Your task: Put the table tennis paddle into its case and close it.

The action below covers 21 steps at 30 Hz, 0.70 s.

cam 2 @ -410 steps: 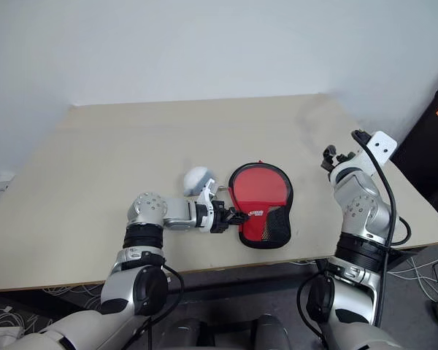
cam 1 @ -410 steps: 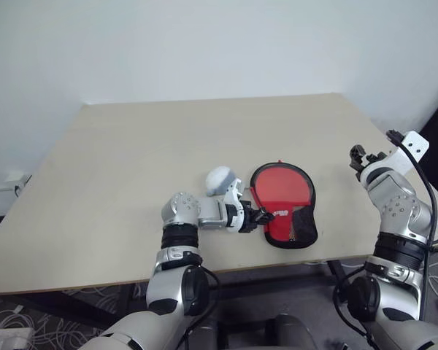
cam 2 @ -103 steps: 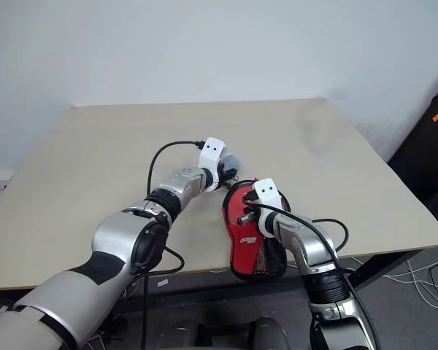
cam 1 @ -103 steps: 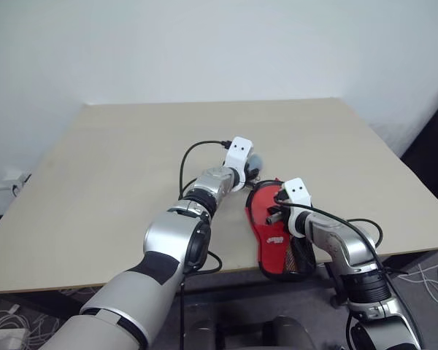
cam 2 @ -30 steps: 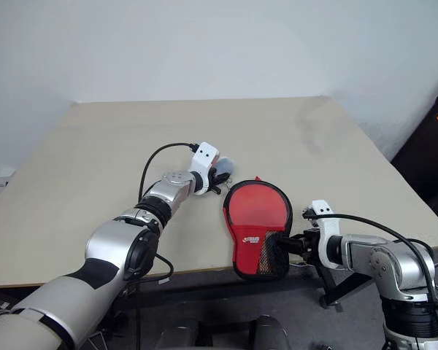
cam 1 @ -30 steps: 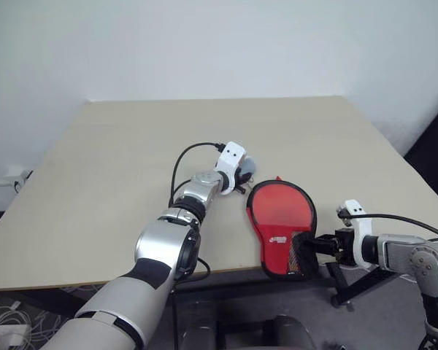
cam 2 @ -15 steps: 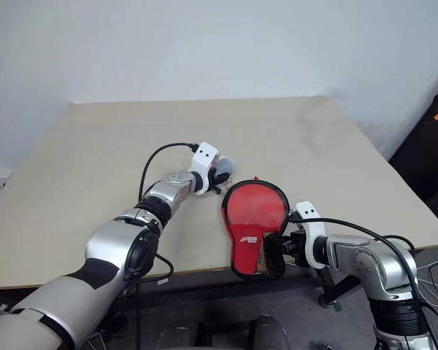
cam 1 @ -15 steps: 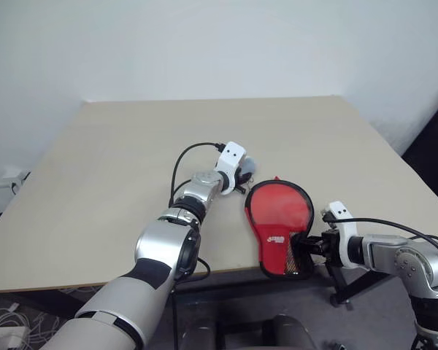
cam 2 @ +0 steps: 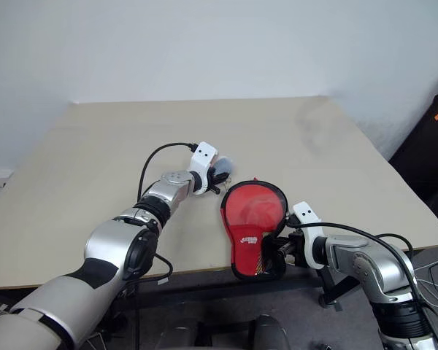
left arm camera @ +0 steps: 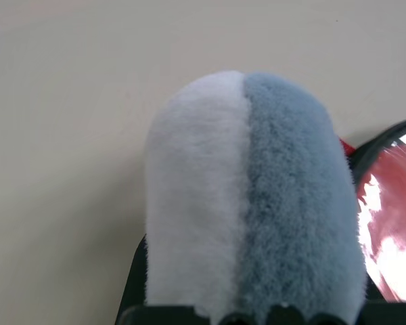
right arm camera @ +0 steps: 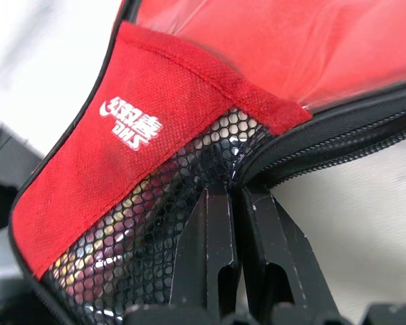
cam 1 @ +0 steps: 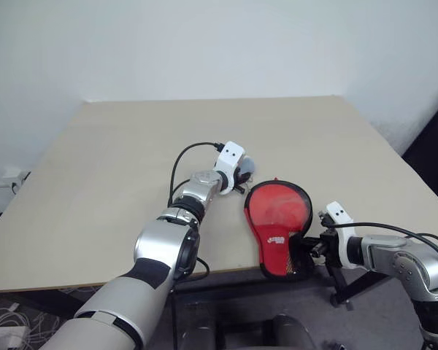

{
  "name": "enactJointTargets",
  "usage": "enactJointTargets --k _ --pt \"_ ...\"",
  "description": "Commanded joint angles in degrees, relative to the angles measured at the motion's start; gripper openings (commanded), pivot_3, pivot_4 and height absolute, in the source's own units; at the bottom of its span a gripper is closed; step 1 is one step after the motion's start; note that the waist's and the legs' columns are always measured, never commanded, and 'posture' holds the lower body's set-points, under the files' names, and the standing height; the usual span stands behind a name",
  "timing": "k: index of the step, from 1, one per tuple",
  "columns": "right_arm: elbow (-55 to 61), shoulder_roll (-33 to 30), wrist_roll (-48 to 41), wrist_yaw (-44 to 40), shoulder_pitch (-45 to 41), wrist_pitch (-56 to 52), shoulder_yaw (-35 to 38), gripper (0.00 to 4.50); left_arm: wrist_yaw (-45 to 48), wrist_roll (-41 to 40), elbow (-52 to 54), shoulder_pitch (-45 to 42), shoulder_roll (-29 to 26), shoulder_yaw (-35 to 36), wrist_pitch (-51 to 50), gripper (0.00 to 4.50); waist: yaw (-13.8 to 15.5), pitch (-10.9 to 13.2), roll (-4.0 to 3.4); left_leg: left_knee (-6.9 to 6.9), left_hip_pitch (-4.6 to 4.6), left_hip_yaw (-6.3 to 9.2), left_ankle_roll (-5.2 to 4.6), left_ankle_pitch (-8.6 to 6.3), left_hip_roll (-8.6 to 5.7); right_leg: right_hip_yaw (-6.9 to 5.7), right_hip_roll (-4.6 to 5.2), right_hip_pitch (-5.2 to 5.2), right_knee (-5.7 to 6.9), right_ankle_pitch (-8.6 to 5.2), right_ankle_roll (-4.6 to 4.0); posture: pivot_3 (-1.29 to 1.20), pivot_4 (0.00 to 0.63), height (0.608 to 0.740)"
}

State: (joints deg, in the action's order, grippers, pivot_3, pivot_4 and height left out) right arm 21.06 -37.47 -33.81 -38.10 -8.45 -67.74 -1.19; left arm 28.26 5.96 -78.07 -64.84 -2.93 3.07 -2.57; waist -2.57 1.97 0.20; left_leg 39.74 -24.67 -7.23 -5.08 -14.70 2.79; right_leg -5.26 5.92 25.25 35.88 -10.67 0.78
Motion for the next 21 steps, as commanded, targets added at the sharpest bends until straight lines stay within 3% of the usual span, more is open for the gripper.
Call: enactJointTargets --k 1,7,21 --pt "3.33 -1.38 -2.46 -4.37 0.19 1.5 -2.47 0.04 0.28 -0.49 2.84 -1.81 -0.72 0.06 0.71 1.36 0.0 0.0 0.0 0.01 0.0 0.0 0.0 0.0 0.0 0.0 0.0 0.0 0.0 0.0 0.0 0.0 0.0 0.724" --pt "4.32 -4.92 -1.39 -8.47 0.22 4.92 -6.32 0.04 0.52 -0.55 2.79 -1.62 -0.9 0.17 0.42 1.36 0.05 0.01 0.01 0.05 0.0 0.0 -0.01 -0.01 0.0 0.0 0.01 -0.01 0.0 0.0 0.0 0.0 0.0 0.724" --pt "4.47 -15.1 -0.72 -17.71 2.33 11.06 -7.47 0.04 0.52 -0.44 2.9 -0.61 -2.23 0.29 0.35 1.36 0.27 0.04 0.07 0.25 -0.03 0.0 -0.11 -0.1 -0.01 0.0 0.05 -0.07 0.0 -0.01 0.03 0.0 0.0 0.724"
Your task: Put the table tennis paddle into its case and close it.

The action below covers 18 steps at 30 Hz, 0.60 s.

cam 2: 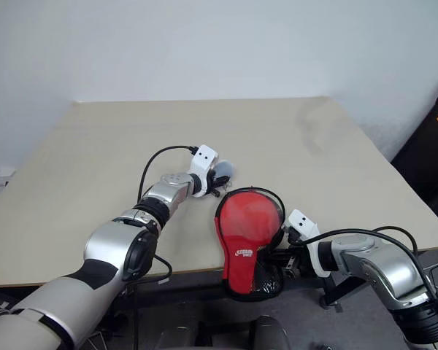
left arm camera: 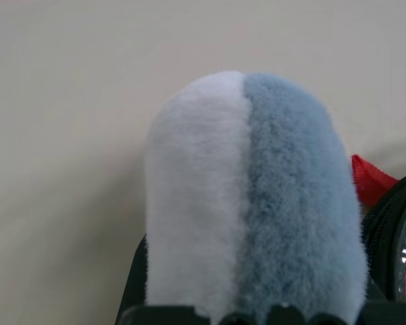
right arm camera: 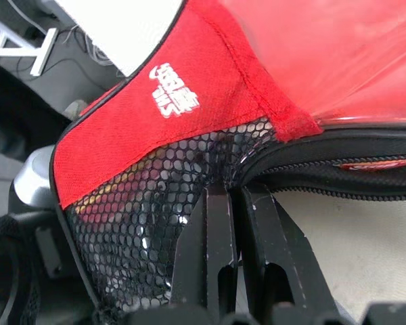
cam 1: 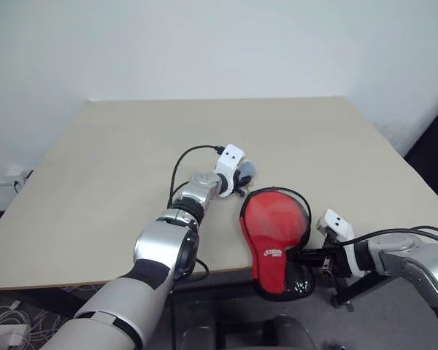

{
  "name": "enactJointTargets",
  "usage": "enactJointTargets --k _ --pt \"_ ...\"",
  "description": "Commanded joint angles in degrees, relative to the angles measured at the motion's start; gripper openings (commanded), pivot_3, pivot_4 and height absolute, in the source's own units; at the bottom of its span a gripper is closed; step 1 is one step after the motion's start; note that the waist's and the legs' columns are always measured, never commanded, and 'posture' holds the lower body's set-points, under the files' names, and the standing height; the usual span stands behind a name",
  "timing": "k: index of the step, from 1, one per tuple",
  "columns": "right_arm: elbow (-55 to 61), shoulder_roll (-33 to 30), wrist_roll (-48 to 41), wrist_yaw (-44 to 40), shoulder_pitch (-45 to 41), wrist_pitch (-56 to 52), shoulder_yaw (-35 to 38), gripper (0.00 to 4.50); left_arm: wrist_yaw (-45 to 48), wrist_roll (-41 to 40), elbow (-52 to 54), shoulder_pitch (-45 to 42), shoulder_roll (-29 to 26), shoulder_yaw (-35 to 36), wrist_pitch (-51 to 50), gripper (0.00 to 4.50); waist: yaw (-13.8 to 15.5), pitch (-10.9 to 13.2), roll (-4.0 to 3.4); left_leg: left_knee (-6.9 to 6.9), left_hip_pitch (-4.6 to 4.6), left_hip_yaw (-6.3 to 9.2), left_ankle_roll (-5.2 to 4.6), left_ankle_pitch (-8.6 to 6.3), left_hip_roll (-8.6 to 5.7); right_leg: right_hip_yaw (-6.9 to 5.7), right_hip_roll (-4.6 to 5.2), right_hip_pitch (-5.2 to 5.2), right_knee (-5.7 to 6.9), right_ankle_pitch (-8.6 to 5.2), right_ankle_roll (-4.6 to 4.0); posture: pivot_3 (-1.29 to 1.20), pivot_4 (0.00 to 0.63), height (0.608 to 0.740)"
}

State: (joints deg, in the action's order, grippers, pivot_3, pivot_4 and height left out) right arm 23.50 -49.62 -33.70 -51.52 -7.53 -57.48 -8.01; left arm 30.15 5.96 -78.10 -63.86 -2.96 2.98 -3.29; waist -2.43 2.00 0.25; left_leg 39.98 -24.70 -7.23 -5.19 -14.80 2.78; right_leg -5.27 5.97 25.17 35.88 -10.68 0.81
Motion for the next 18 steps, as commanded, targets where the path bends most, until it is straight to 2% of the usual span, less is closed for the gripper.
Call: enactJointTargets --k 1,4,12,15,18 --pt "1.86 -3.43 -0.84 -4.68 1.53 1.07 -0.8 0.04 -1.37 -0.45 2.95 -1.59 -2.2 0.38 1.06 1.36 0.41 0.01 0.02 0.01 0.0 -0.01 0.0 0.0 0.0 0.01 0.0 0.0 0.0 0.0 0.0 0.0 0.0 0.724" --pt "-0.61 -2.97 1.57 -2.95 0.41 2.24 -2.38 0.04 -1.45 -0.48 3.0 -1.7 -2.13 0.37 1.04 1.36 0.89 0.03 0.05 0.04 0.0 -0.01 0.0 -0.01 0.01 0.01 0.0 0.0 0.0 0.0 0.0 0.0 0.0 0.724" --pt "-7.14 3.7 8.9 6.27 -3.12 3.42 -4.67 0.04 -1.41 -0.53 3.04 -1.91 -2.02 0.27 1.0 1.36 1.14 0.01 0.25 0.15 0.0 -0.03 -0.01 -0.03 0.06 0.01 -0.02 -0.01 0.04 0.01 0.0 0.0 0.0 0.724" --pt "-7.53 3.41 11.36 6.8 -1.89 5.31 -6.02 0.04 -1.4 -0.45 2.98 -1.88 -2.08 0.15 0.96 1.36 1.0 -0.03 0.35 0.17 0.05 -0.03 0.01 -0.02 0.17 -0.01 -0.09 -0.05 0.04 0.01 0.0 0.0 0.0 0.724" --pt "-7.81 4.25 10.32 7.13 -1.84 4.55 -4.06 0.73 -1.42 -0.39 2.93 -1.89 -2.05 0.07 0.92 1.36 1.07 -0.04 0.38 0.21 0.11 -0.01 0.21 -0.13 0.22 -0.08 -0.1 -0.14 0.04 0.0 0.01 0.0 0.0 0.724"
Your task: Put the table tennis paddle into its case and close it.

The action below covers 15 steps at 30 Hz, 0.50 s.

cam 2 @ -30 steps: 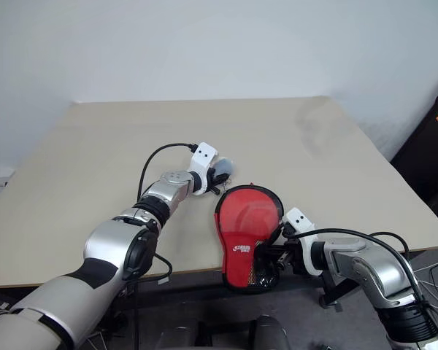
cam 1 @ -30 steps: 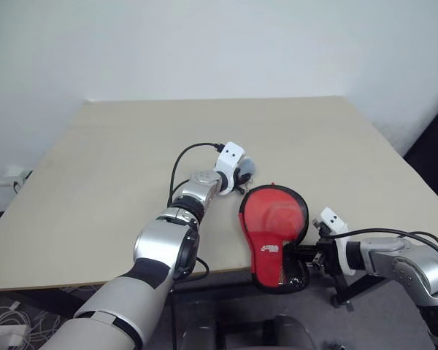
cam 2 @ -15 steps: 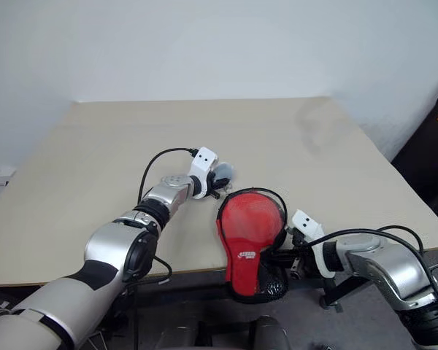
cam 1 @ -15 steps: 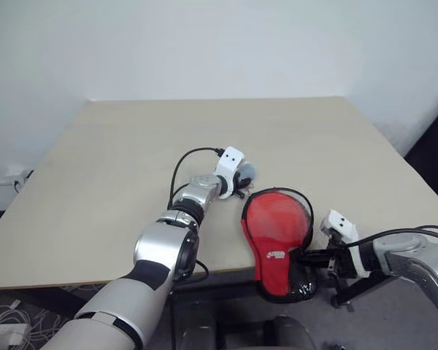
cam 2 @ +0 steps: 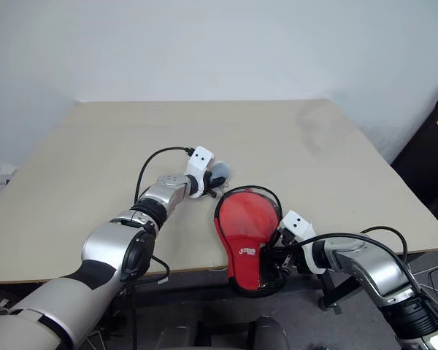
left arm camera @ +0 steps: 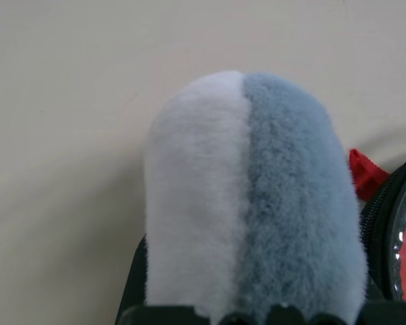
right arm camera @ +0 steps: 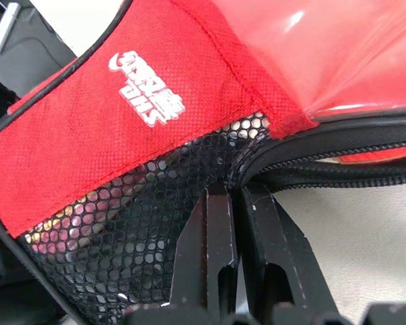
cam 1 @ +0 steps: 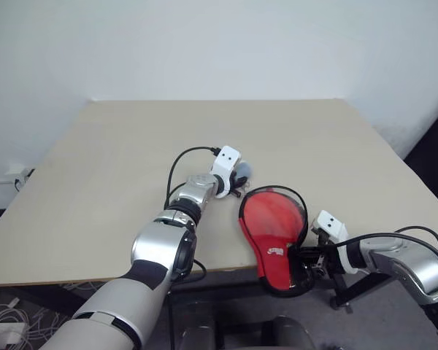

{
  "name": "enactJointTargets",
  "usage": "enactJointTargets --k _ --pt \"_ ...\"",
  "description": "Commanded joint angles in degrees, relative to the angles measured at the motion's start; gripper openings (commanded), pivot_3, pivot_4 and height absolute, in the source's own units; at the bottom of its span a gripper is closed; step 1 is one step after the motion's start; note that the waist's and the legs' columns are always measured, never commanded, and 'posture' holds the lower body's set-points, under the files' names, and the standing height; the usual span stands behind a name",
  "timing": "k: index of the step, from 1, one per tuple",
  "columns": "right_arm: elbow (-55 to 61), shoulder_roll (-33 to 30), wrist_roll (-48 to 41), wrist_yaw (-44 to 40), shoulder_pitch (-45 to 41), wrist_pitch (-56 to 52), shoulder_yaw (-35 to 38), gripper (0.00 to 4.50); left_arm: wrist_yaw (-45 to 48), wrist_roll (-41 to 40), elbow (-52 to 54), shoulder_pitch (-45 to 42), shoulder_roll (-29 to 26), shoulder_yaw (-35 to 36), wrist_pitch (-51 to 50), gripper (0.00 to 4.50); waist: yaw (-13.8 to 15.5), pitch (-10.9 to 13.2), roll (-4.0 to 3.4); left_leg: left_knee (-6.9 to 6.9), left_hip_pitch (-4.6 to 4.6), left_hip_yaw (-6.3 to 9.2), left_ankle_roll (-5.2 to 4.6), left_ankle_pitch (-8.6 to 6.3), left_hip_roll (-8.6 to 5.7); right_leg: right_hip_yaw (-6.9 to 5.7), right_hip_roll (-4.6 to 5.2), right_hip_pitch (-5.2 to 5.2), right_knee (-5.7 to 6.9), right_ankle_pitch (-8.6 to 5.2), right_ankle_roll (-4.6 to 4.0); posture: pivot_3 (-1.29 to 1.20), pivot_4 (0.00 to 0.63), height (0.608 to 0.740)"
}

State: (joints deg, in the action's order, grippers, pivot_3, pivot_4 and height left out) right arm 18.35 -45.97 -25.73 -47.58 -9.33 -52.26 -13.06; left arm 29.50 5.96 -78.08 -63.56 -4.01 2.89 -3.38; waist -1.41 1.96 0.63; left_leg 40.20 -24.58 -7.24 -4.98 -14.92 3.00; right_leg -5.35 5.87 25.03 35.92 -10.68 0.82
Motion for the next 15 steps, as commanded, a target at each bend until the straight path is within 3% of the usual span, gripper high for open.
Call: enactJointTargets --k 1,6,15 --pt "-2.64 0.88 2.14 3.34 -0.13 -0.5 1.77 1.07 -0.76 -0.39 2.9 -2.19 -0.98 0.15 1.0 1.36 0.09 0.0 0.01 0.02 0.0 0.0 0.02 -0.01 0.0 -0.01 0.01 0.0 0.0 0.01 0.01 0.0 0.0 0.724" --pt "-3.47 0.33 1.9 3.37 -0.73 -1.29 3.37 2.67 -0.75 -0.29 2.84 -2.18 -0.85 0.02 1.01 1.36 0.22 -0.01 0.02 0.05 -0.01 0.01 0.01 -0.01 -0.01 -0.02 0.05 -0.03 -0.01 0.02 0.03 0.0 0.0 0.724" --pt "-4.86 -2.04 -0.86 0.78 -3.68 -1.18 11.55 2.67 -0.64 -0.26 2.82 -2.29 -0.89 -0.04 0.95 1.36 0.45 0.02 -0.03 0.09 -0.1 -0.02 -0.01 -0.01 -0.08 0.02 0.13 0.03 -0.02 0.09 0.05 0.0 0.0 0.724"
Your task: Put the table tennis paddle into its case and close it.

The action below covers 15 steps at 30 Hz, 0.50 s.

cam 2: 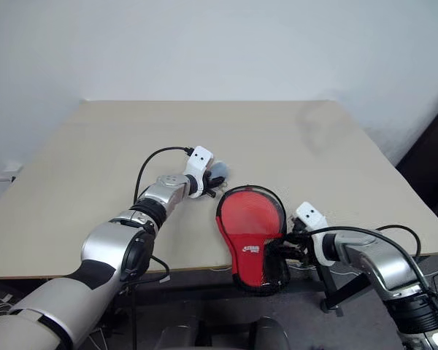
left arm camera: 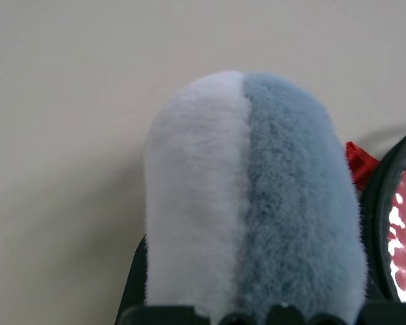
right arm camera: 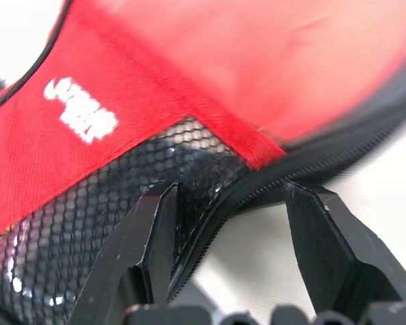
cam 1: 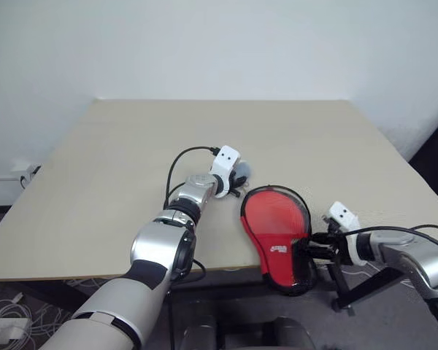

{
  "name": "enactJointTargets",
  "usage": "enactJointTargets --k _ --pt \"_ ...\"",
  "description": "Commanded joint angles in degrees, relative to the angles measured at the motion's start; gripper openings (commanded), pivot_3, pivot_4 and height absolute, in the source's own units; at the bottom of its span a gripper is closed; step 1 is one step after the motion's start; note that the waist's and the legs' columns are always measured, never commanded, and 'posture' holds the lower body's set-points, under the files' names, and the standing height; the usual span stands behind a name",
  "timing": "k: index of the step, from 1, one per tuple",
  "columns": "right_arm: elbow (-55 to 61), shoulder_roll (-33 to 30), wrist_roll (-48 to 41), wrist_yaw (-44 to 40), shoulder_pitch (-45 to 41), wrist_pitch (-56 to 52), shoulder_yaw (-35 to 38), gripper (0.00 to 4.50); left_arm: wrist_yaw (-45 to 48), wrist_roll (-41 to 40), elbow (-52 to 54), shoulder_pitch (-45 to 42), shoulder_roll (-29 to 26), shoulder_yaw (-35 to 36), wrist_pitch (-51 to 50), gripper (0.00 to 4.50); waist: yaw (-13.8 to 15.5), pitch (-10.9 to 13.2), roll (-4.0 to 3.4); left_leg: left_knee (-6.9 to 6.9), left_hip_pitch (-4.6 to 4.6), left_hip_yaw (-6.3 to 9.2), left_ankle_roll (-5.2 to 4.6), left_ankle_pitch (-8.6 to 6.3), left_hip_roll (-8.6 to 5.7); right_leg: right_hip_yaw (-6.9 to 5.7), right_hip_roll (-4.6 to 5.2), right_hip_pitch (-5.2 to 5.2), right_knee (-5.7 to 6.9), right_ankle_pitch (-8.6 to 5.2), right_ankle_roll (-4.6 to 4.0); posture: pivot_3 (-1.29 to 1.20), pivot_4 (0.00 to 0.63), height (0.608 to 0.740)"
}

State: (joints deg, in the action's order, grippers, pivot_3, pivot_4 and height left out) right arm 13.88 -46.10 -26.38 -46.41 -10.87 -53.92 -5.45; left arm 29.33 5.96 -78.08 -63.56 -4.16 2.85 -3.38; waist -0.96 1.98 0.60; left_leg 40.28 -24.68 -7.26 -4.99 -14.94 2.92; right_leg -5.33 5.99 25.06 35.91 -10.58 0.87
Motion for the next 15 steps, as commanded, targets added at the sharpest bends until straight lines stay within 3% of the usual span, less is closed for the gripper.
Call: enactJointTargets --k 1,7,11,15 --pt "-0.6 -2.5 -0.35 -0.92 -2.53 0.65 4.52 2.67 -0.46 -0.25 2.81 -2.32 -0.75 -0.02 0.93 1.36 0.0 0.0 0.0 0.0 0.0 0.0 0.0 0.0 -0.02 0.0 -0.01 0.01 0.0 0.0 0.0 0.0 0.0 0.724" --pt "-2.68 -2.63 -0.61 -1.58 -7.12 3.66 7.66 2.67 -0.35 -0.19 2.79 -2.52 -0.77 -0.12 0.88 1.36 -0.09 0.01 -0.02 -0.01 -0.01 0.0 -0.01 0.0 -0.02 0.0 -0.04 0.04 0.0 0.0 0.0 0.0 0.0 0.724" --pt "-4.4 5.63 -2.0 3.58 -12.92 3.45 8.91 2.67 -0.32 -0.18 2.81 -2.69 -0.67 -0.17 0.85 1.36 -0.32 0.01 -0.04 -0.06 -0.01 -0.03 0.0 0.02 0.0 0.03 -0.08 0.07 0.02 0.01 0.01 0.0 0.0 0.724" --pt "-4.89 16.65 -1.37 9.55 -15.88 1.9 5.45 2.67 -0.29 -0.14 2.82 -2.76 -0.61 -0.26 0.9 1.36 -0.31 0.0 -0.04 -0.11 -0.03 -0.04 -0.03 0.21 0.02 0.01 -0.11 0.12 0.07 0.11 -0.14 0.0 0.0 0.724"
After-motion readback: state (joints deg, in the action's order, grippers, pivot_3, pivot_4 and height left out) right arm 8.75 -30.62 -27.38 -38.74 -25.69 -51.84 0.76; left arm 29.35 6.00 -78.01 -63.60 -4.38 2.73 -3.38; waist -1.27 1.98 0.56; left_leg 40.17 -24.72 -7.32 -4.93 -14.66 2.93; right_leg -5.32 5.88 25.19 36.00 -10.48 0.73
